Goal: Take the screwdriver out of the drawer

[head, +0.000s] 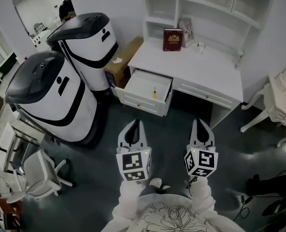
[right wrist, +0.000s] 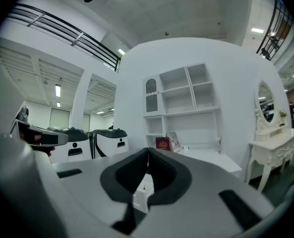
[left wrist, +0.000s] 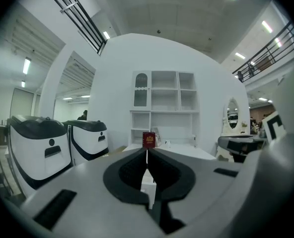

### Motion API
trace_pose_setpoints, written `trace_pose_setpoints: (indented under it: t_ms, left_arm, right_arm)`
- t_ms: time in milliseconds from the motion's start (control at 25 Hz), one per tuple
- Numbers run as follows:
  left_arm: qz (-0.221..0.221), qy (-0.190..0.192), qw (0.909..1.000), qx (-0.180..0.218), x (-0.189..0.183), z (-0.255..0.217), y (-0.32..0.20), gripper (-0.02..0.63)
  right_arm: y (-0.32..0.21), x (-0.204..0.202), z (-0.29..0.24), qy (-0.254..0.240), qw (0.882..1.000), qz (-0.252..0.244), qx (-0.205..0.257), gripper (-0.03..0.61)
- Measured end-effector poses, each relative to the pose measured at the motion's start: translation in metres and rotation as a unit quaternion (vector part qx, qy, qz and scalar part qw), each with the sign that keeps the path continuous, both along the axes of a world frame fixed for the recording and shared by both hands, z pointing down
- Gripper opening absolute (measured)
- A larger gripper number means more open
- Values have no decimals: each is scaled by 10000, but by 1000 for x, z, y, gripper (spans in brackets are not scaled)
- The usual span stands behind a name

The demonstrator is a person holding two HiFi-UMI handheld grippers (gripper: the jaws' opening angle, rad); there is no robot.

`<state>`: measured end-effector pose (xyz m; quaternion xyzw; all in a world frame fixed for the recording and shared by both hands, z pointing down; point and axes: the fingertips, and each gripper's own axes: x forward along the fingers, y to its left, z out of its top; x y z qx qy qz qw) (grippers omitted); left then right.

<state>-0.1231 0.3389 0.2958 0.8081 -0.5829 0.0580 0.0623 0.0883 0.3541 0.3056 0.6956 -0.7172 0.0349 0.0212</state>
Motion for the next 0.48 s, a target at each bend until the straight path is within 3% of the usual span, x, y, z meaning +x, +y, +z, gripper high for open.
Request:
trace_pose_setpoints:
  t_ms: [480]
  left_arm:
    - [86, 67, 9998, -184, 0, 16, -27, 11]
  right_arm:
    - [-16, 0, 12, 1, 9998, 170, -87, 3]
